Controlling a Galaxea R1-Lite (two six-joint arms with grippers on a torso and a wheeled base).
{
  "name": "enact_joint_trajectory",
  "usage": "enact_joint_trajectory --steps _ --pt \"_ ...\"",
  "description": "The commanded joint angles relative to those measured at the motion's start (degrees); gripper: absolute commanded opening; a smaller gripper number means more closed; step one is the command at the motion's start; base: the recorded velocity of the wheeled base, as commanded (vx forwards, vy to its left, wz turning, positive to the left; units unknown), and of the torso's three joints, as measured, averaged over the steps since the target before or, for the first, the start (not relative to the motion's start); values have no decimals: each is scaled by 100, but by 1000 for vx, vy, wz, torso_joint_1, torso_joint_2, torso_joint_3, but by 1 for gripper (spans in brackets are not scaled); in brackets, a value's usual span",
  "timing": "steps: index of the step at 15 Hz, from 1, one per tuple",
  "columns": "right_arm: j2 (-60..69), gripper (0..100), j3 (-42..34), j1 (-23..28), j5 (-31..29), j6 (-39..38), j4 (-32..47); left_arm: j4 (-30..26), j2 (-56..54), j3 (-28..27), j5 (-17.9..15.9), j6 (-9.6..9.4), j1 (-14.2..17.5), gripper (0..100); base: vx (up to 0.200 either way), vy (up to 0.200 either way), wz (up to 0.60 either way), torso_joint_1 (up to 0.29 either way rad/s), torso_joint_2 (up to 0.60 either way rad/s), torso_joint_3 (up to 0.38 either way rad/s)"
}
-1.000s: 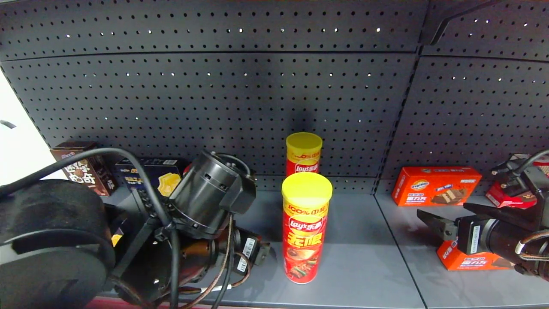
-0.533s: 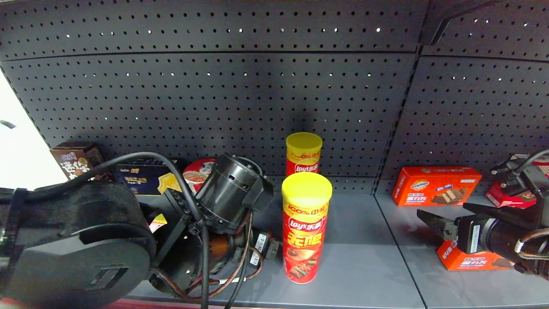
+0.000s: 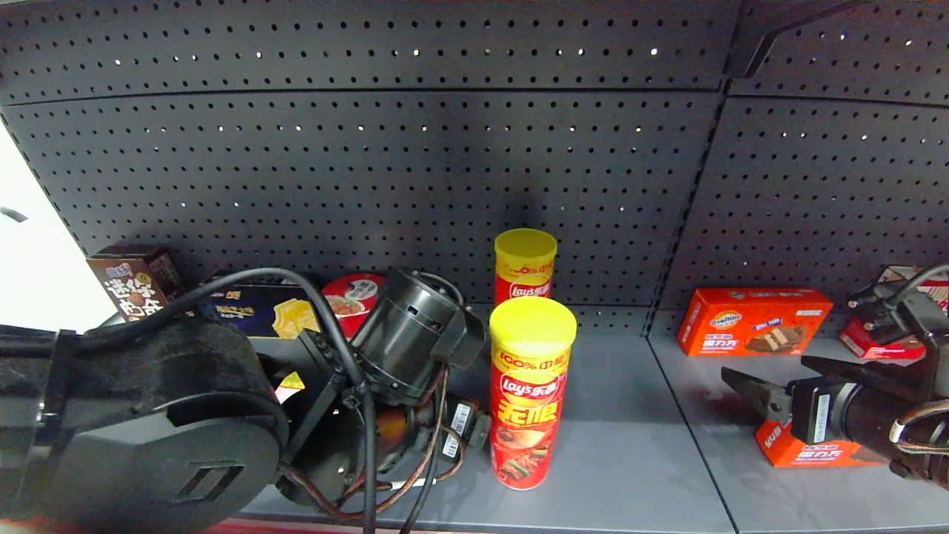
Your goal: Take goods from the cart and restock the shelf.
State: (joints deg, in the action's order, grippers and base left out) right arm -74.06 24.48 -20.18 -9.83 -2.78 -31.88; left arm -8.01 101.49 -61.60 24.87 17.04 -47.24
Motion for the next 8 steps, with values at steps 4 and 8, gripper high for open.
enact_joint_trajectory --steps 4,8 --pt "-3 100 -13 -4 7 5 -47 19 82 -19 0 1 -93 100 0 0 0 0 0 0" --pt "5 100 -48 5 7 -3 -64 19 73 16 0 10 -84 100 0 0 0 0 0 0"
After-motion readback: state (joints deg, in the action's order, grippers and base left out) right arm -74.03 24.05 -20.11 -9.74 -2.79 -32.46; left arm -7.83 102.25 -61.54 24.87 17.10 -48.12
